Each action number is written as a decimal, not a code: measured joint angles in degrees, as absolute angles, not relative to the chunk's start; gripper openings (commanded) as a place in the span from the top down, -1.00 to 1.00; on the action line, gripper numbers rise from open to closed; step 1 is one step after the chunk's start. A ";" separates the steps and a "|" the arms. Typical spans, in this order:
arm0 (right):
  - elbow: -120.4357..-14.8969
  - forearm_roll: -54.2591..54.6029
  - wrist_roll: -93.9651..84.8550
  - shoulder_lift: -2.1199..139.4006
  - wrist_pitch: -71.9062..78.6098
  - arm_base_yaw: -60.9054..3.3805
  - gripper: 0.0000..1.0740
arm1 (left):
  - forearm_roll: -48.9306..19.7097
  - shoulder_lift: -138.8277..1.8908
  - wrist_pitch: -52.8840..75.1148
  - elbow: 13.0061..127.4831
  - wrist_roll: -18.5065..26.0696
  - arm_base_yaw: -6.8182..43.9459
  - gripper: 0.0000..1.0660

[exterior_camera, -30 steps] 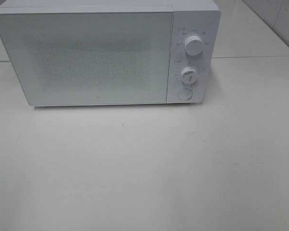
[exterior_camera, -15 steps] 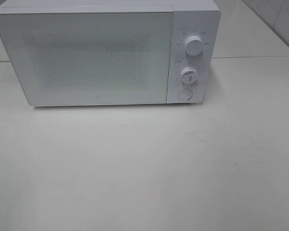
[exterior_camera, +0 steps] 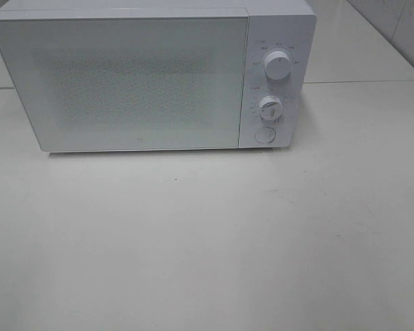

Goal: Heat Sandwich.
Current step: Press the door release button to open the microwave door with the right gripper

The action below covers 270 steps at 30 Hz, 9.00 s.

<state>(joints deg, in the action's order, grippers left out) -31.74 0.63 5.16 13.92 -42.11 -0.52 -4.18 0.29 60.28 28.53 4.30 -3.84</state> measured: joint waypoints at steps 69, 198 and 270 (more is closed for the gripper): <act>-15.13 35.18 -11.75 96.20 68.41 -35.47 -0.42 | -4.18 0.29 60.28 28.53 4.30 -3.84 -0.90; -50.76 38.85 75.63 122.67 50.02 -31.68 0.98 | -4.18 0.29 60.28 28.53 4.30 -3.84 -0.90; -52.02 42.97 65.26 118.77 40.62 -29.91 0.99 | -4.18 0.29 60.28 28.53 4.30 -3.84 -0.90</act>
<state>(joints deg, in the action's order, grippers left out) -52.02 42.97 65.26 118.77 40.62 -29.91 -4.18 0.29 60.28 28.53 4.30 -3.84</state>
